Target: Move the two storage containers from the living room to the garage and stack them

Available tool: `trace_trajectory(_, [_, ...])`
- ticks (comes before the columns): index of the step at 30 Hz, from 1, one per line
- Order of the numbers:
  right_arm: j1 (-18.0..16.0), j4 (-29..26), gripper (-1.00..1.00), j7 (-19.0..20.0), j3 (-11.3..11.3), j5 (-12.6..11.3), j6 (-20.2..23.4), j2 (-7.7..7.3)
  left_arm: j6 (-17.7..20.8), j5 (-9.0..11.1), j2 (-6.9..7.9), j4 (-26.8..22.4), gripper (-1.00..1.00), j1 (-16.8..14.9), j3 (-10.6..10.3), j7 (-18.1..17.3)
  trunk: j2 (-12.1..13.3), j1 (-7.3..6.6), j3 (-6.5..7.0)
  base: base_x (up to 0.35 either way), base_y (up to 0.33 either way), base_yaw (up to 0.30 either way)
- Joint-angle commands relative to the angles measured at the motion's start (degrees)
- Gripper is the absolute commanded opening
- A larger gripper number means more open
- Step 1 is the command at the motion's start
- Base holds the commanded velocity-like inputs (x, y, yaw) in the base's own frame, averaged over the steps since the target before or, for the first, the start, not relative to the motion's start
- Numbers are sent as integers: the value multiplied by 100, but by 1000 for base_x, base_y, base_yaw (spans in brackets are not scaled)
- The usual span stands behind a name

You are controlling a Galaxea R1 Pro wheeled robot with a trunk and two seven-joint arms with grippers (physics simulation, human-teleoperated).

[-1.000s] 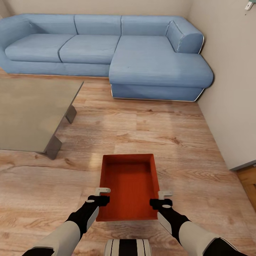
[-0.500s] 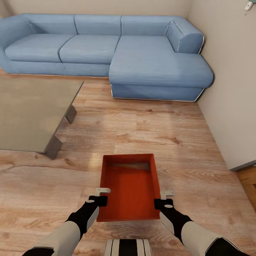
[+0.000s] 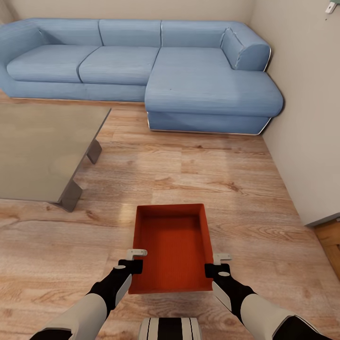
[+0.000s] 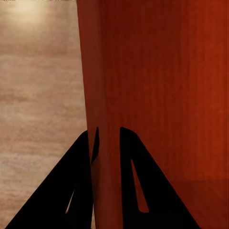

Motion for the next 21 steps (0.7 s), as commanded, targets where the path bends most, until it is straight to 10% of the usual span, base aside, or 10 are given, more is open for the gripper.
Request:
trace_trajectory(1, [-4,1,-100,-44,18,-35,-17,-4,39,-74,1,-15,-100,1,-4,33,-1,-1,-3,0,0,0])
trace_trajectory(21, [-4,-1,-100,-44,20,-33,-13,-21,88,-73,7,-4,-100,1,12,20,360,-199,159,0,0,0])
